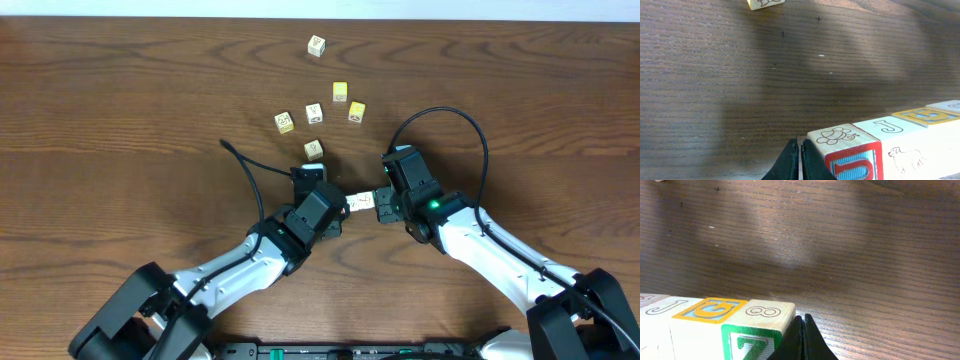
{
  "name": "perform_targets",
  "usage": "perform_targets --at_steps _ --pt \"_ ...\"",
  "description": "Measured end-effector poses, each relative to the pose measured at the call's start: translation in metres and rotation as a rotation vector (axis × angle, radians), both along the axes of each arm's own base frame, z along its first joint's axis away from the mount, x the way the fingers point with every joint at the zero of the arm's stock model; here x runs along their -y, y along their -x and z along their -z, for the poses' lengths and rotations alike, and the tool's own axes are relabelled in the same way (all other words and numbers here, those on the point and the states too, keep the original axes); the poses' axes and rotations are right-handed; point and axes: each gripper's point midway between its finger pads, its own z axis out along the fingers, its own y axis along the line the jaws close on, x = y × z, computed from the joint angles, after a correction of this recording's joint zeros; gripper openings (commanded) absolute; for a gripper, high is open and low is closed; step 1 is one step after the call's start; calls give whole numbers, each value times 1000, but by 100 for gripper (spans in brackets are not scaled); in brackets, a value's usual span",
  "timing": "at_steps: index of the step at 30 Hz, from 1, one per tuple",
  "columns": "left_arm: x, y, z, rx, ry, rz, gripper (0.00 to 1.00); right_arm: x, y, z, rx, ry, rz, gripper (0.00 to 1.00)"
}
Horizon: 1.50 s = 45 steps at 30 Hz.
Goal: Lift 4 blocks
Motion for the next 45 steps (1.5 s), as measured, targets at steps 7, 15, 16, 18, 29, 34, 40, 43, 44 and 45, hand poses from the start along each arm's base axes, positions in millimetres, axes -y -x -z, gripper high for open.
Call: perform_targets --at_steps 7,15,16,18,29,34,40,43,44,45 --pt "0 0 0 1 1 -1 7 0 0 0 0 -2 3 1" --pt "-2 -1 0 0 -4 -7 7 -3 -5 4 6 -9 10 1" --pt "-3 -2 0 1 -4 -10 7 -3 -6 6 6 -11 11 1" --pt "-4 -2 1 2 -7 -14 7 -4 -7 9 3 -10 13 1" --pt "-6 0 12 -22 -28 -13 7 -6 -10 14 4 -16 19 1" --pt "-5 0 13 -27 -25 -16 7 -7 -11 14 10 -18 19 1" --pt "-6 0 13 -30 -22 -23 7 -8 -17 11 35 -28 28 1" --pt "-6 1 14 -33 -23 -24 7 -8 -18 14 30 -26 32 1" --pt "-6 1 14 -34 -23 -25 7 -8 -17 15 26 -25 33 1" --pt "-6 1 14 -34 -24 -25 7 -8 -17 16 23 -24 34 1"
